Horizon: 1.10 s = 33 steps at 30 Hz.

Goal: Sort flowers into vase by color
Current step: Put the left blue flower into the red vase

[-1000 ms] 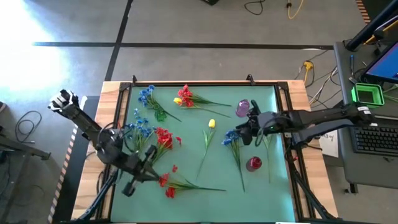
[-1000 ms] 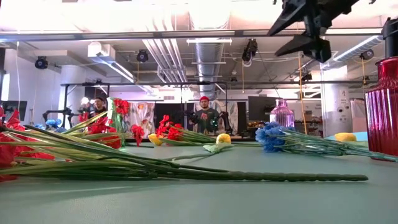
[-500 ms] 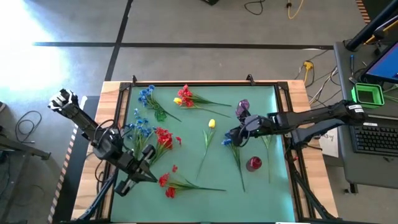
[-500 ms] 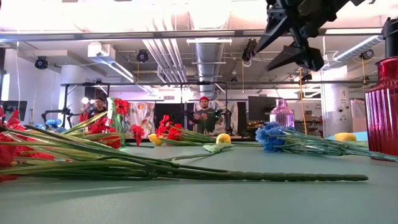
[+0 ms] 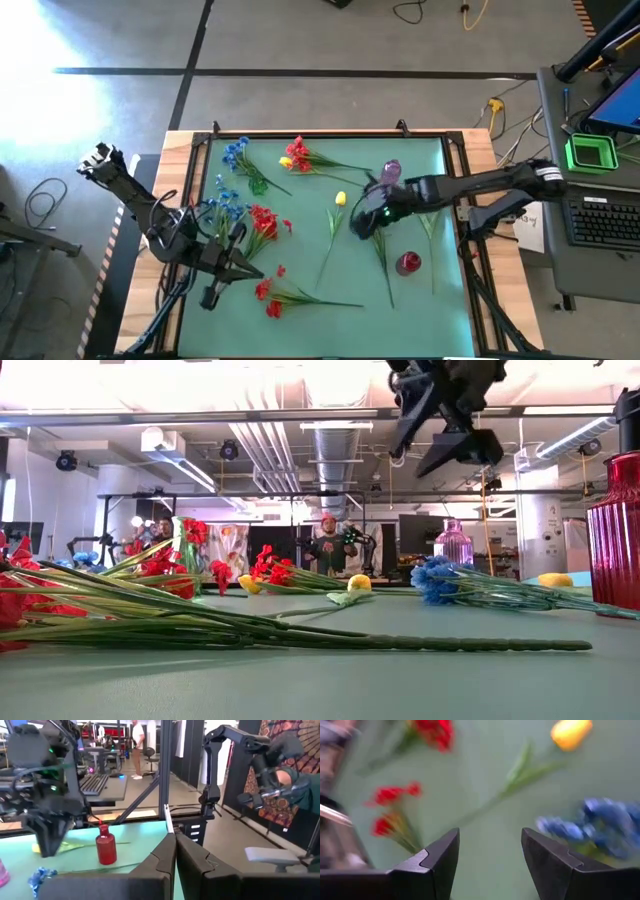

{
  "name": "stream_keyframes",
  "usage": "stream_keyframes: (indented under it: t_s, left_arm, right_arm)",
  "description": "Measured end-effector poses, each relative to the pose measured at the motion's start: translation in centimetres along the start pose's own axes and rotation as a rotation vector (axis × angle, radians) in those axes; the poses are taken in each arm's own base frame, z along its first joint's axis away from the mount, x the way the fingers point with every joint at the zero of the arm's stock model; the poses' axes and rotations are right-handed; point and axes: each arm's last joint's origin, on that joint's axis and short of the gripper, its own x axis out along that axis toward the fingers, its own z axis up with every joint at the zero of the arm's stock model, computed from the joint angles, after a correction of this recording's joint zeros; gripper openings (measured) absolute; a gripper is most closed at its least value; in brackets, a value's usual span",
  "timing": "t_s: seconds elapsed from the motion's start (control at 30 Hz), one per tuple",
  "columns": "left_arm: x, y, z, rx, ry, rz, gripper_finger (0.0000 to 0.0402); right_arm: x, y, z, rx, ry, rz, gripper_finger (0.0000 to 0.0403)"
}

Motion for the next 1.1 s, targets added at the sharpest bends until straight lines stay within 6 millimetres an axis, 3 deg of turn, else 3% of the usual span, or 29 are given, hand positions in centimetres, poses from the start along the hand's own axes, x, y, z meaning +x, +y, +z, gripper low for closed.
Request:
stream_keyframes:
  t_s: [0.23,0.53,0.67,1.1]
  left_arm:
    - [-0.1,0.0,0.5,-0.004,0.036,0.009,0.0]
    - [-0.2,0.9,-0.4,-0.023,0.076,0.292,0.0]
    - [-0.3,1.0,-0.8,-0.042,0.096,0.323,0.0]
    - [-0.3,1.1,-0.9,-0.043,0.104,0.325,0.0]
  right_arm:
    - [0.5,0.9,0.7,-0.009,0.187,-0.333,0.0224]
    - [3.4,0.3,0.2,-0.004,0.266,-0.439,0.0325]
    - [4.9,-0.5,-0.5,0.01,0.319,-0.478,0.0356]
    - [9.1,-1.7,-1.6,-0.03,0.409,-0.551,0.0364]
